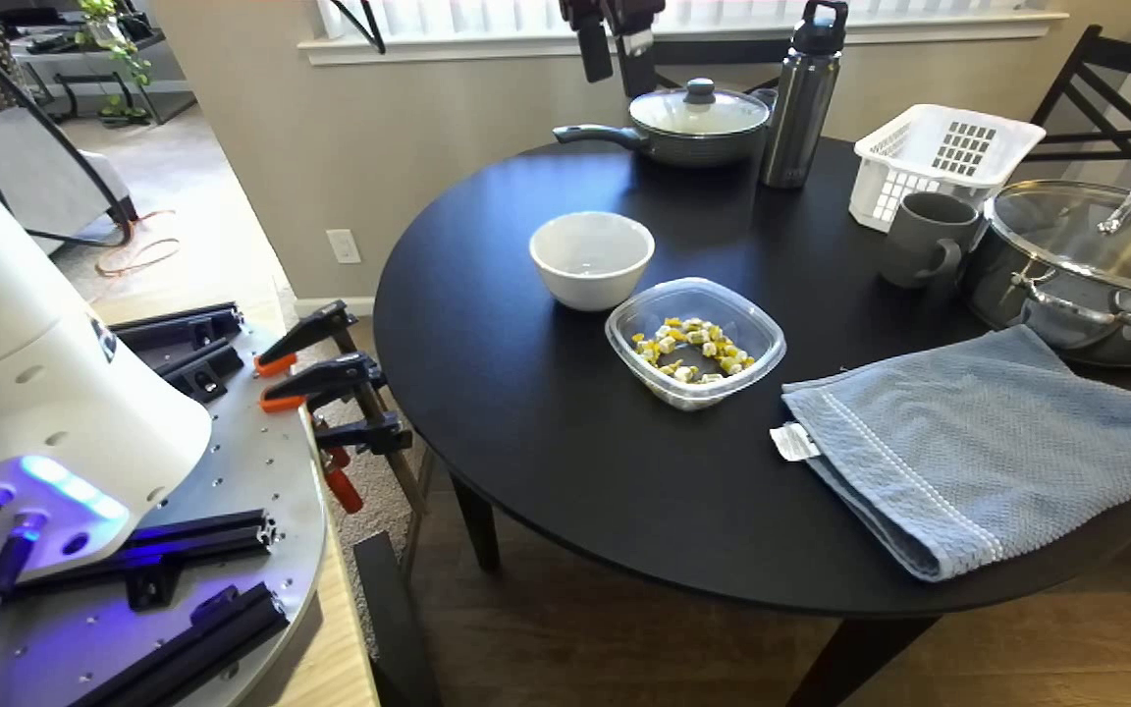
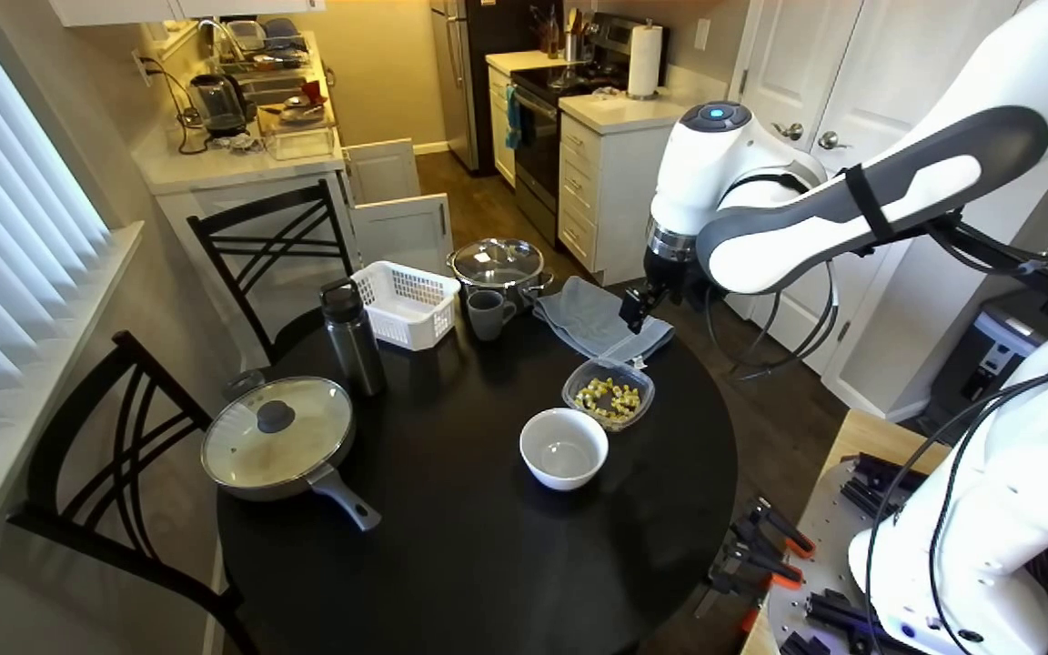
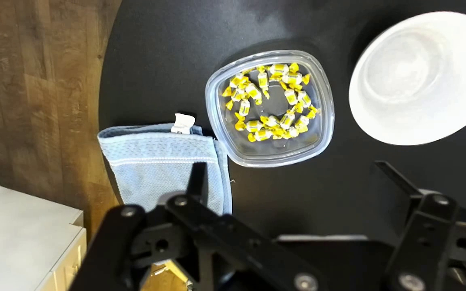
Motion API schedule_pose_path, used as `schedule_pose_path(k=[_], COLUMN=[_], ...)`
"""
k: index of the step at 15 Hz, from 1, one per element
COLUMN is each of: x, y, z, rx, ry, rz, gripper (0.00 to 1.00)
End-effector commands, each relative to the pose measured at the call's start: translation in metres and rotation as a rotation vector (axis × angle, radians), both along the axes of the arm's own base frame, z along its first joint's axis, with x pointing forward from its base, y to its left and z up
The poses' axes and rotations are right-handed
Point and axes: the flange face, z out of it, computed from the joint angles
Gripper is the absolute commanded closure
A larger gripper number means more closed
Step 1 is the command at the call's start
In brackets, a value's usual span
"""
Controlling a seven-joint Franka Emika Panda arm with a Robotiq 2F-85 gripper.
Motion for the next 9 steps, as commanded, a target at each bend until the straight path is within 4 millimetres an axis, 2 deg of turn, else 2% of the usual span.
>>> schedule_pose_path(k=[1, 6, 9], x=[0.009, 0.024, 0.036], y=[-0.014, -0.052, -0.064], z=[-0.047, -0.124, -0.164], rx=[0.017, 0.071, 0.122], ry=[0.04, 0.068, 0.068], rz=[-0.007, -0.089, -0.117], gripper=[0.0, 0.0, 0.0])
